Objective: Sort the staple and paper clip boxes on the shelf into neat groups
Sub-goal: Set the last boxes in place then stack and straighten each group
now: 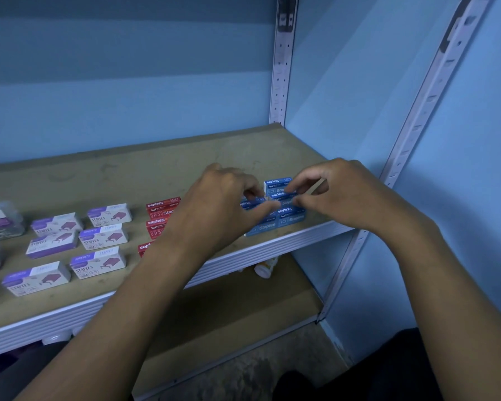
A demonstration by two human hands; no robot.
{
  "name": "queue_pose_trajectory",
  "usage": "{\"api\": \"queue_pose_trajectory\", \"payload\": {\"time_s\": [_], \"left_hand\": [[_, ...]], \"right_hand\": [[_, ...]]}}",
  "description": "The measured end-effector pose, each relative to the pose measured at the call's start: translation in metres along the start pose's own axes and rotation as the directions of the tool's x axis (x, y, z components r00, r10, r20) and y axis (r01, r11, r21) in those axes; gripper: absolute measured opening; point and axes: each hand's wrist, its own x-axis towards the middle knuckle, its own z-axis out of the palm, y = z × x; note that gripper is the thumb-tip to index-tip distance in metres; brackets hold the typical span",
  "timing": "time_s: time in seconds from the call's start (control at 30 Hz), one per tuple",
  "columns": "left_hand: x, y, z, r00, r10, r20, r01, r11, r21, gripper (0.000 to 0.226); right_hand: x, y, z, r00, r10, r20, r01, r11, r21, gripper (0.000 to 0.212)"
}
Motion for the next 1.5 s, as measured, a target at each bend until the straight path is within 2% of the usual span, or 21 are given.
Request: {"api": "queue_pose_trajectory", "payload": {"time_s": [0.07, 0.17, 0.57, 0.93, 1.5], "left_hand": [[0.003, 0.000, -0.001, 1.000, -0.013, -0.027, 0.013, 1.000, 0.009, 0.026], [0.006, -0.001, -0.001, 0.999, -0.036, 0.004, 0.036, 0.999, 0.009, 0.017], [0.011, -0.002, 0.003, 0.996, -0.070, 0.058, 0.070, 0.998, 0.003, 0.016], [0.014, -0.006, 0.005, 0.980, -0.111, 0.166, 0.116, 0.993, -0.019, 0.023], [0.017, -0.005, 0.001, 0.991, -0.056, 0.125, 0.065, 0.996, -0.068, 0.023]], "right_hand": [[0.003, 0.002, 0.001, 1.000, -0.003, -0.026, 0.003, 1.000, 0.009, 0.017], [0.007, 0.002, 0.004, 1.000, -0.008, -0.019, 0.009, 0.999, 0.034, 0.020], [0.016, -0.003, 0.014, 1.000, -0.013, 0.011, 0.012, 1.000, 0.025, 0.019], [0.023, -0.003, 0.018, 0.999, -0.008, 0.049, 0.007, 1.000, 0.016, 0.016], [0.019, -0.005, 0.008, 0.999, -0.025, 0.027, 0.026, 1.000, -0.018, 0.022]]}}
